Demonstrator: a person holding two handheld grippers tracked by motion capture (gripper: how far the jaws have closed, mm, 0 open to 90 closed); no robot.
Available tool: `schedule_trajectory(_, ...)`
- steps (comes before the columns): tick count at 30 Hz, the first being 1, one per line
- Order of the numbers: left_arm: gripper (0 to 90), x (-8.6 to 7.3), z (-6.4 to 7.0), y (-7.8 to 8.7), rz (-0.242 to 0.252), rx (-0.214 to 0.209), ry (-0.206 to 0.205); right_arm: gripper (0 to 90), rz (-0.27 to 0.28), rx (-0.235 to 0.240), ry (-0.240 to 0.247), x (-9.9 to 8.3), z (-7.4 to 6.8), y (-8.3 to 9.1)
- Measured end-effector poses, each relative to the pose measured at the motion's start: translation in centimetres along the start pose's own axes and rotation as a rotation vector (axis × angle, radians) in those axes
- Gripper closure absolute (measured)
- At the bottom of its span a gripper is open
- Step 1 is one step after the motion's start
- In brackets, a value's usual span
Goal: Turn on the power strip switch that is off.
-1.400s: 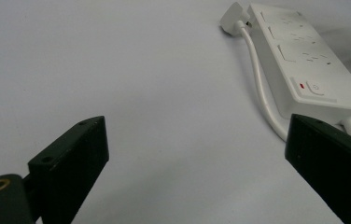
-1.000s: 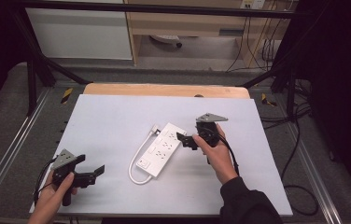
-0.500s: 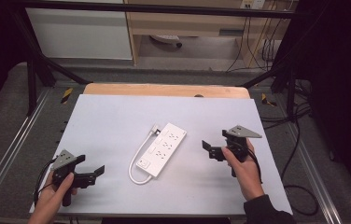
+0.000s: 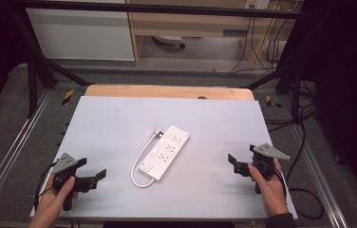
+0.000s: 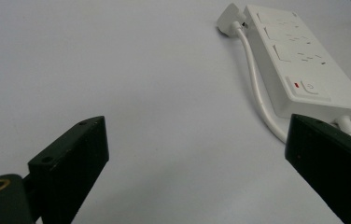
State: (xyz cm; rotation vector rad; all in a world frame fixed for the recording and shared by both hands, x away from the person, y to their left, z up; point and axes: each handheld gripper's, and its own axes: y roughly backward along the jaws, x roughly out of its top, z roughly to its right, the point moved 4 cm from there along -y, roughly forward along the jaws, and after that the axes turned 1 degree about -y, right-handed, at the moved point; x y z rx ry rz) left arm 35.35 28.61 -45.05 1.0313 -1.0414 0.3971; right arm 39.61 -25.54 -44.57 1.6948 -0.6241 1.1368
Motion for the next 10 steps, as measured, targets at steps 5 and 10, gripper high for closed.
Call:
schedule_trajectory(5, 6.2, 0.0, 0.0, 0.0, 0.002, -0.002, -0.002, 3.2, -0.029, -0.017, -0.015, -1.3, 0.8, 0.3)
schedule_trajectory(10, 6.3, 0.0, 0.1, 0.0, -0.002, -0.006, -0.004, 3.4, -0.108, -0.062, -0.007, -2.5, 1.4, -0.5)
